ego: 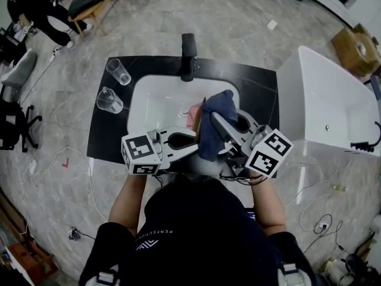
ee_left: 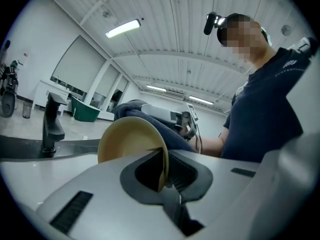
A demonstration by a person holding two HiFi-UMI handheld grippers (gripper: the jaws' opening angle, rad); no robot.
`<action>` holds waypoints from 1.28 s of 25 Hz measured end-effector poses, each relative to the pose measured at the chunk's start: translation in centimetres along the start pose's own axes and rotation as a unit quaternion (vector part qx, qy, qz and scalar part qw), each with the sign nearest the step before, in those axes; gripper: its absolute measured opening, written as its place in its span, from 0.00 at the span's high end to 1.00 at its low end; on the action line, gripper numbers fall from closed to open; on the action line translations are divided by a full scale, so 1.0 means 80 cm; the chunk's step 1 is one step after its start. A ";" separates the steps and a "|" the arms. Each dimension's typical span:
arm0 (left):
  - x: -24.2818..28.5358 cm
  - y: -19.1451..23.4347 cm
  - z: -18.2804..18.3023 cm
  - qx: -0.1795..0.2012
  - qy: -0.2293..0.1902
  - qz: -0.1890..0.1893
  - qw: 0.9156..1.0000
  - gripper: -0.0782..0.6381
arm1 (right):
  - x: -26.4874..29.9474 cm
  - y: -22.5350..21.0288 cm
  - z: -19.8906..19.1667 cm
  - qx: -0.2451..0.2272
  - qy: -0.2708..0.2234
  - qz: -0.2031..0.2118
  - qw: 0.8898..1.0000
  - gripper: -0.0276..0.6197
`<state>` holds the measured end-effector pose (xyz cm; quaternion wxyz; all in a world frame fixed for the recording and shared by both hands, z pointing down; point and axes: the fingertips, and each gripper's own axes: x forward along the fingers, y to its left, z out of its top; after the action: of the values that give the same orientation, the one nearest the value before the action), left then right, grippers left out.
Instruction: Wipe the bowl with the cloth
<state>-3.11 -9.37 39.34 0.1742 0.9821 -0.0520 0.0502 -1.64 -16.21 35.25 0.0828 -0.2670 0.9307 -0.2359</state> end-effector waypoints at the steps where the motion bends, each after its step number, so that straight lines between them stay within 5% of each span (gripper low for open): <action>1: 0.000 -0.003 0.002 0.002 0.000 -0.008 1.000 0.87 | 0.000 -0.001 0.001 -0.003 0.000 -0.001 1.000 0.81; 14: -0.012 -0.041 0.023 0.044 -0.003 -0.091 0.995 0.87 | -0.008 -0.016 0.008 -0.003 -0.006 -0.011 1.000 0.81; 25: -0.018 -0.057 0.037 0.057 -0.013 -0.120 0.991 0.86 | -0.014 -0.028 0.000 0.005 -0.008 -0.029 1.000 0.81; 32: -0.029 -0.068 0.069 0.039 -0.091 -0.148 0.984 0.86 | -0.018 -0.030 -0.005 0.009 -0.003 -0.034 0.999 0.81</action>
<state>-4.34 -6.03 32.08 0.1361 0.9854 0.0802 -0.0634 0.55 -17.07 36.81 0.0801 -0.2991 0.9186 -0.2456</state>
